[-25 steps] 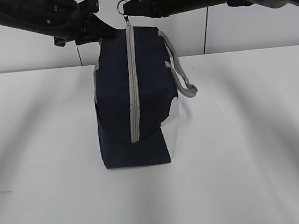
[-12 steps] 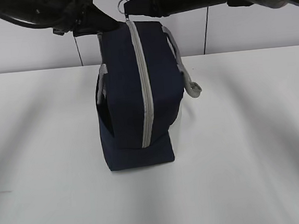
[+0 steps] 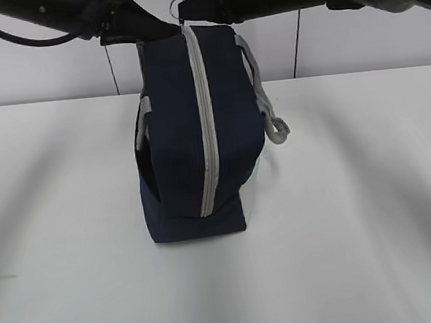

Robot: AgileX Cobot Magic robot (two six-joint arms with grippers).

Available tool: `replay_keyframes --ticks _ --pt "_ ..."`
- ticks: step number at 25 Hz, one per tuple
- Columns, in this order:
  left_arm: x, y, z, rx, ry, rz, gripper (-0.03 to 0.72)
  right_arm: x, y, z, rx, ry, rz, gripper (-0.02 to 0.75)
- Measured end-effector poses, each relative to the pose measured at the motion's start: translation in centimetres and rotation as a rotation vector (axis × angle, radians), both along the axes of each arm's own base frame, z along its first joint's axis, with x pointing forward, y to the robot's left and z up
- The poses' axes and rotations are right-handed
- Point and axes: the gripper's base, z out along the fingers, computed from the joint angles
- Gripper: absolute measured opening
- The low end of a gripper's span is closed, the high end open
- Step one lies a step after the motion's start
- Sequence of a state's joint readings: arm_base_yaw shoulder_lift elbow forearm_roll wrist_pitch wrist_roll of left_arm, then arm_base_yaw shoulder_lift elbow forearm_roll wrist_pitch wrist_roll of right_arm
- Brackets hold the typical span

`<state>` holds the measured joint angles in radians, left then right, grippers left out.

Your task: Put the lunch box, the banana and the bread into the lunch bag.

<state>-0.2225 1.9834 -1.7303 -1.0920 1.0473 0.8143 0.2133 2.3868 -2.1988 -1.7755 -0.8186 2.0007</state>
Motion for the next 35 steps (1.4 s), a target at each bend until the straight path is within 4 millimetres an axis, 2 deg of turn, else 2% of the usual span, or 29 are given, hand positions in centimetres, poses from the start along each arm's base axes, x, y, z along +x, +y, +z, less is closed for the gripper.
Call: replay_keyframes --ticks 14,23,25,31,33,35 --pt "-1.0 0.2 1.1 0.03 -0.046 -0.062 -0.004 0.4 0.1 -1.4 0.025 0.063 -0.016 0.006" --pt "-0.7 0.3 1.0 0.026 0.003 -0.003 -0.004 0.4 -0.1 -1.6 0.009 0.076 -0.016 0.027" --pt "-0.7 0.3 1.0 0.026 0.005 0.001 -0.004 0.4 -0.1 -1.6 -0.031 0.068 -0.01 0.094" --pt "-0.3 0.5 1.0 0.024 0.007 0.055 -0.004 0.5 -0.7 1.4 0.012 0.025 -0.002 0.431" --pt "0.0 0.6 0.8 0.04 0.019 0.094 -0.004 0.2 -0.8 3.0 0.022 -0.01 0.03 0.482" --pt "0.3 0.8 0.4 0.056 0.042 0.142 -0.004 -0.2 -0.8 4.3 0.03 -0.033 0.076 0.499"
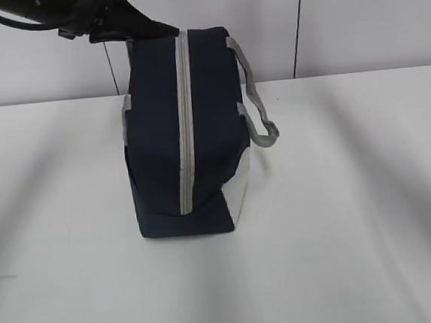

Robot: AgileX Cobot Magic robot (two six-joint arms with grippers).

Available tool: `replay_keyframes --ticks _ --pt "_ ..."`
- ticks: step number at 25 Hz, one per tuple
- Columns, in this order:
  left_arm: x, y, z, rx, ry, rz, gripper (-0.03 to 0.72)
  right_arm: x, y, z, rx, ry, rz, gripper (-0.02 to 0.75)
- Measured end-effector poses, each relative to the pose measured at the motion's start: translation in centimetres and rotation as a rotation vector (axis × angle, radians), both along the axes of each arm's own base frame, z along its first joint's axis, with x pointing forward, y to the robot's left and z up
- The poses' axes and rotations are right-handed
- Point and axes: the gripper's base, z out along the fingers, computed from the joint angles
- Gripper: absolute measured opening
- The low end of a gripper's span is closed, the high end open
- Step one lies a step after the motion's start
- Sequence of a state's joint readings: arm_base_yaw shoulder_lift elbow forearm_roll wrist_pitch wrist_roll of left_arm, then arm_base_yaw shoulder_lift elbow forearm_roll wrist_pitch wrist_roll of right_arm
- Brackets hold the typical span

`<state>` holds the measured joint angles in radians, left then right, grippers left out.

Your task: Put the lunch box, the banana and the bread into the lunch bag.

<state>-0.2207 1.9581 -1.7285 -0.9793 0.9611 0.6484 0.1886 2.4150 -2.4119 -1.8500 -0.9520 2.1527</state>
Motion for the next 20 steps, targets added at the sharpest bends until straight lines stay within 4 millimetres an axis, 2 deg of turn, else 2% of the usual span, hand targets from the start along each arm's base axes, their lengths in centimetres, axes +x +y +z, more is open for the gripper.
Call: replay_keyframes --ticks 4,9,11,16,17,20 --pt "1.3 0.1 -1.8 0.005 0.032 0.08 -0.004 -0.9 0.2 1.7 0.009 -0.013 0.077 0.507" --pt "2.1 0.4 -2.4 0.008 0.03 0.141 0.026 -2.1 0.5 1.6 0.002 0.053 0.193 0.51" --pt "2.3 1.1 -2.4 0.001 0.047 0.168 0.098 -2.4 0.6 1.5 -0.001 0.079 0.231 0.503" --pt "2.6 3.2 -2.5 -0.013 0.117 0.215 0.452 -2.6 0.5 1.5 0.011 0.128 0.236 0.469" --pt "2.6 3.6 -2.6 -0.016 0.133 0.217 0.496 -2.6 0.4 1.6 0.015 0.136 0.233 0.46" --pt "2.4 4.6 -2.7 -0.019 0.178 0.208 0.543 -3.0 -0.1 2.8 0.025 0.138 0.222 0.449"
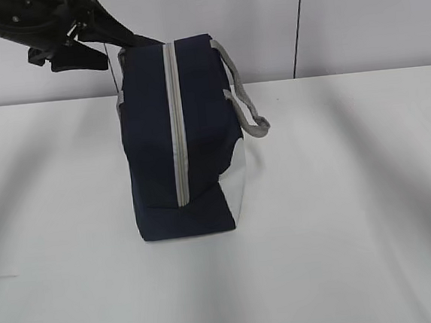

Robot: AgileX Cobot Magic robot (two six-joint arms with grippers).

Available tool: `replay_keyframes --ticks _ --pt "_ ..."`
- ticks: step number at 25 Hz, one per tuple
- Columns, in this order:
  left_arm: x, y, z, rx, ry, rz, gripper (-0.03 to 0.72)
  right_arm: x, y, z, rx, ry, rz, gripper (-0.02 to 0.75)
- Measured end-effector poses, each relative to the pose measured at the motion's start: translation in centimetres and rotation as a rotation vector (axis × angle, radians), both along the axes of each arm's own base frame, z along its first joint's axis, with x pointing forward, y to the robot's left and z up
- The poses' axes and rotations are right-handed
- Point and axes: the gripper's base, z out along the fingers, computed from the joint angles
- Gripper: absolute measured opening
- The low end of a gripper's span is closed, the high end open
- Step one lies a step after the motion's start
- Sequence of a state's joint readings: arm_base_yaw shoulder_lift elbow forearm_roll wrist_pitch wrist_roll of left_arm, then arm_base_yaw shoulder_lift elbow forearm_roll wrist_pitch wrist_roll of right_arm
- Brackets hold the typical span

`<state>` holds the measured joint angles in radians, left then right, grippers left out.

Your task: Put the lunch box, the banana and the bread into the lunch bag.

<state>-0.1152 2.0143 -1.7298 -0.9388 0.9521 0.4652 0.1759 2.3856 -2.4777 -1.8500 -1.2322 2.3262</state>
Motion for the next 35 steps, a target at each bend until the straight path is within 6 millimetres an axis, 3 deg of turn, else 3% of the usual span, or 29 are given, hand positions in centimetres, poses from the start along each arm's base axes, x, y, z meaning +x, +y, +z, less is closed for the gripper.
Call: replay_keyframes --ticks 6,10,17,21,27,35 --pt "-0.8 0.9 0.1 0.026 0.072 -0.03 0.555 -1.2 -0.7 0.7 0.001 0.086 -0.018 0.447" --pt "-2.5 1.8 1.8 0.145 0.098 -0.051 0.533 -2.6 -0.9 0.3 -0.011 0.168 -0.019 0.447" --pt "-5.3 3.2 4.8 0.302 0.136 -0.034 0.481 -7.8 -1.8 0.8 -0.043 0.241 -0.009 0.447" --pt "-7.3 2.7 7.0 0.371 0.092 -0.014 0.445 -11.3 -2.4 0.4 -0.063 0.28 -0.003 0.447" --pt "-12.2 1.6 10.3 0.395 0.022 -0.032 0.433 -15.8 -3.3 -2.3 -0.1 0.356 -0.033 0.447" --pt "-20.8 3.5 10.3 0.444 0.03 -0.011 0.422 -18.5 -4.9 -5.6 -0.166 0.372 -0.253 0.445"
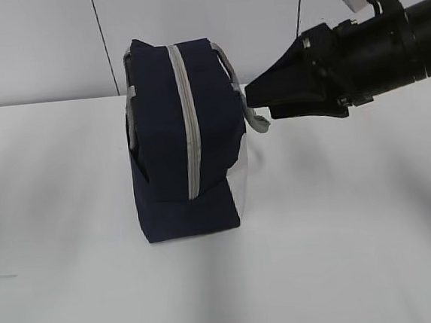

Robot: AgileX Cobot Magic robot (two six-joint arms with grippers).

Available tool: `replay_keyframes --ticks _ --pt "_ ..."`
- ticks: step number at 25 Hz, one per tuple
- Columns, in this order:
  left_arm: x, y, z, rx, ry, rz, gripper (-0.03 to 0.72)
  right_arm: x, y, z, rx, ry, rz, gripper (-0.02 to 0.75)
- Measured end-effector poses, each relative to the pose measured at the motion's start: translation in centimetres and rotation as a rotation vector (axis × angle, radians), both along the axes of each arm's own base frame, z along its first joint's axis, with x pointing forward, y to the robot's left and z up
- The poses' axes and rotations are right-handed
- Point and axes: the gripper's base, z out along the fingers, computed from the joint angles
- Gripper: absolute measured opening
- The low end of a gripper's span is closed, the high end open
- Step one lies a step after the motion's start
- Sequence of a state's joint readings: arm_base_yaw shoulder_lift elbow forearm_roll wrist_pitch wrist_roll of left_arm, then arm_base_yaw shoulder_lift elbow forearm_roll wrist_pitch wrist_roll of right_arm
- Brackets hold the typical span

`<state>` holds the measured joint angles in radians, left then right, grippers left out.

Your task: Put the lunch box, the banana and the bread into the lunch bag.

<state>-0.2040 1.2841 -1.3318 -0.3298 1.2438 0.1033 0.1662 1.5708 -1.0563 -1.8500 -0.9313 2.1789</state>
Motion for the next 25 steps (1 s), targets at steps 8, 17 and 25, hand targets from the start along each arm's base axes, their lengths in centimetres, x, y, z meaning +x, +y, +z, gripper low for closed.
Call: replay_keyframes --ticks 8,17,25 --pt "-9.4 2.8 -1.4 0.067 -0.137 0.03 0.405 -1.1 -0.6 -0.9 -0.042 -0.013 -0.062 0.442" --pt "-14.8 4.5 -5.1 0.082 -0.3 0.073 0.4 -1.3 -0.5 -1.0 -0.034 -0.002 -0.04 0.441" --pt "-16.6 5.2 -9.0 0.1 -0.345 0.093 0.397 -0.6 -1.0 -1.1 -0.069 -0.034 -0.121 0.44"
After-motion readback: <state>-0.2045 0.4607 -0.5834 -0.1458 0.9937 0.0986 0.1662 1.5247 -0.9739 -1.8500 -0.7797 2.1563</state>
